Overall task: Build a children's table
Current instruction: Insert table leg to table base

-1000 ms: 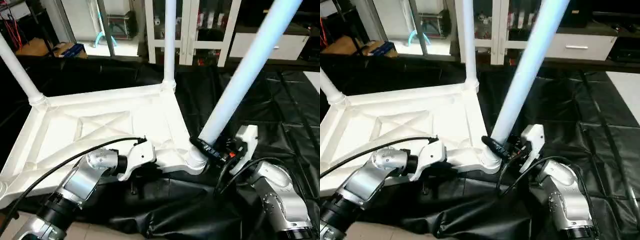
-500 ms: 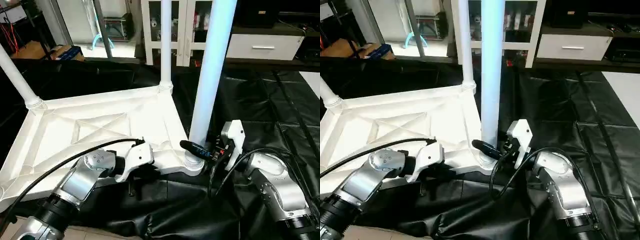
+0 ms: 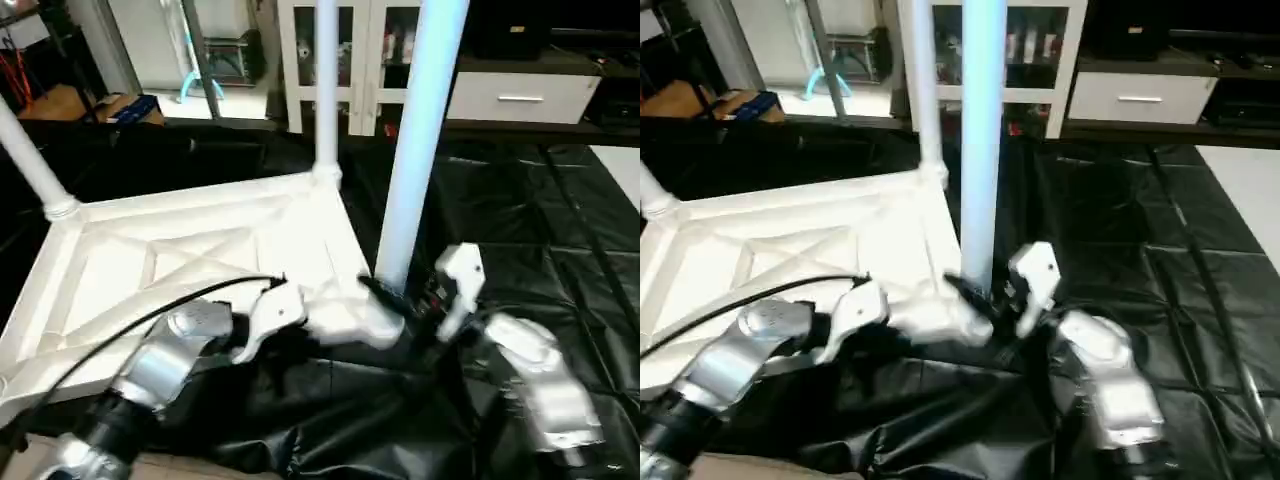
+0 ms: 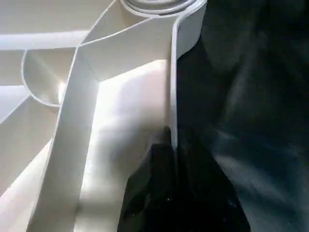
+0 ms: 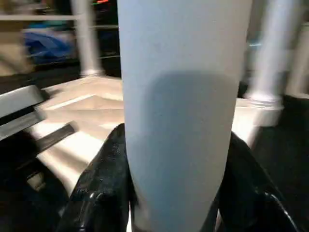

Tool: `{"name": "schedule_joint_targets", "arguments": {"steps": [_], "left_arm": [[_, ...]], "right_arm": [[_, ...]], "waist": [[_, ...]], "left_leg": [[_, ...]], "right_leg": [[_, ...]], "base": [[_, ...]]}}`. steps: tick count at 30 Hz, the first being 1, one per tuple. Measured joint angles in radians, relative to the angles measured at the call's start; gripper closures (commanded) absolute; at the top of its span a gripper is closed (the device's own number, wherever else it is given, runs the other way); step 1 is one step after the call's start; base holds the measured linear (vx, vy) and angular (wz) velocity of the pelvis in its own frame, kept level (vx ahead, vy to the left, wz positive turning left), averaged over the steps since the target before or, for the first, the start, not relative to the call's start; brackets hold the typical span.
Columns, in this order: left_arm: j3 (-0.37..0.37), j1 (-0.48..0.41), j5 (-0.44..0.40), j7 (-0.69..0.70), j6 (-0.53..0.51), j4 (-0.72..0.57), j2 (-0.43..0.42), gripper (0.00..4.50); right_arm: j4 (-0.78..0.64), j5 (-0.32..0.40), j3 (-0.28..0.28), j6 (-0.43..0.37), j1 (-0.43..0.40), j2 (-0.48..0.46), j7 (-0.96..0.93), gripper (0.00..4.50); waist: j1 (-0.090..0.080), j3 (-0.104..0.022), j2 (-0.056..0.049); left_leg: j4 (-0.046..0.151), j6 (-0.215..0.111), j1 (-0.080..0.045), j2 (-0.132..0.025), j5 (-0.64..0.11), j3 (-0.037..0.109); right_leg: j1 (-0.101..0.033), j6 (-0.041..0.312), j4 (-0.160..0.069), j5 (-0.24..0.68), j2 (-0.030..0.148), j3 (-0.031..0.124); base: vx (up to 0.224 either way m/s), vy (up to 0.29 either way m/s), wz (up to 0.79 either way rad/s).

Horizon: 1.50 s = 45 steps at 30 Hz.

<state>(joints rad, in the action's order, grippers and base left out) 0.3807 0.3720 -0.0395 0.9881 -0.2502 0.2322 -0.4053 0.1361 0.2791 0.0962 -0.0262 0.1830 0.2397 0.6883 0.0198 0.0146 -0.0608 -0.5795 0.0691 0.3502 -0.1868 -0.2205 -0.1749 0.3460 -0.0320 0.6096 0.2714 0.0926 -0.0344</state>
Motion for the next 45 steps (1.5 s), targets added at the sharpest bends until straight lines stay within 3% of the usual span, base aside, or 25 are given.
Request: {"name": "schedule_joint_targets", "arguments": {"steps": [6,12,18,30,32,35,40,45], "left_arm": [[-0.012,0.064,-0.028,-0.127,-0.094,0.048,0.107,4.5],[-0.056,0.143,-0.036,-0.326,-0.208,0.121,0.277,4.5],[-0.119,0.174,-0.02,-0.527,-0.226,0.178,0.412,4.5],[-0.138,0.176,-0.014,-0.544,-0.226,0.177,0.403,4.5],[-0.139,0.177,-0.01,-0.545,-0.226,0.177,0.396,4.5],[-0.152,0.186,-0.01,-0.569,-0.225,0.179,0.388,4.5],[-0.192,0.204,-0.011,-0.598,-0.219,0.177,0.374,4.5],[-0.201,0.204,-0.011,-0.6,-0.218,0.178,0.37,4.5]], "right_arm": [[0.1,-0.079,-0.012,0.047,0.086,-0.052,-0.219,2.67],[0.281,-0.15,-0.06,0.078,0.233,-0.113,-0.445,2.67],[0.461,-0.192,-0.093,0.131,0.368,-0.166,-0.63,2.67],[0.541,-0.164,-0.129,0.249,0.389,-0.194,-0.56,2.67],[0.539,-0.158,-0.13,0.255,0.386,-0.194,-0.535,2.11],[0.545,-0.154,-0.125,0.23,0.353,-0.204,-0.504,1.89],[0.551,-0.169,-0.096,0.204,0.319,-0.196,-0.472,1.77],[0.524,-0.167,-0.091,0.203,0.321,-0.196,-0.453,1.77]], "waist": [[-0.015,0.001,0.001],[-0.017,0.003,0.003],[-0.017,0.009,0.011],[-0.031,0.012,0.014],[-0.038,0.012,0.014],[-0.043,0.015,0.016],[-0.04,0.02,0.01],[-0.025,0.021,0.01]], "left_leg": [[0.002,0.002,0.004,0.004,0.002,0.0],[0.001,-0.006,0.008,0.005,0.003,0.0],[-0.001,-0.009,0.016,0.003,0.002,0.002],[-0.01,-0.01,0.02,-0.001,0.002,0.002],[-0.011,-0.01,0.021,-0.002,0.002,0.002],[-0.013,-0.01,0.026,-0.003,0.002,0.002],[-0.029,-0.015,0.049,-0.004,0.0,0.004],[-0.033,-0.017,0.052,-0.004,-0.002,0.004]], "right_leg": [[0.0,0.0,0.0,-0.001,0.0,0.004],[0.003,-0.001,-0.002,-0.001,0.001,0.004],[0.005,-0.001,-0.002,-0.001,0.001,-0.002],[0.011,0.0,0.004,-0.001,-0.001,-0.002],[0.012,0.0,0.005,-0.001,-0.001,-0.002],[0.018,0.0,0.007,-0.002,-0.002,-0.002],[0.038,-0.006,0.019,-0.005,-0.001,-0.003],[0.039,0.0,0.02,-0.002,0.0,-0.004]], "base": [[0.0,0.0,0.0],[0.0,0.0,0.0],[0.0,0.0,0.0],[0.0,0.0,0.0],[0.0,0.0,0.0],[0.0,0.0,0.0],[0.0,0.0,0.0],[0.0,0.0,0.0]]}}
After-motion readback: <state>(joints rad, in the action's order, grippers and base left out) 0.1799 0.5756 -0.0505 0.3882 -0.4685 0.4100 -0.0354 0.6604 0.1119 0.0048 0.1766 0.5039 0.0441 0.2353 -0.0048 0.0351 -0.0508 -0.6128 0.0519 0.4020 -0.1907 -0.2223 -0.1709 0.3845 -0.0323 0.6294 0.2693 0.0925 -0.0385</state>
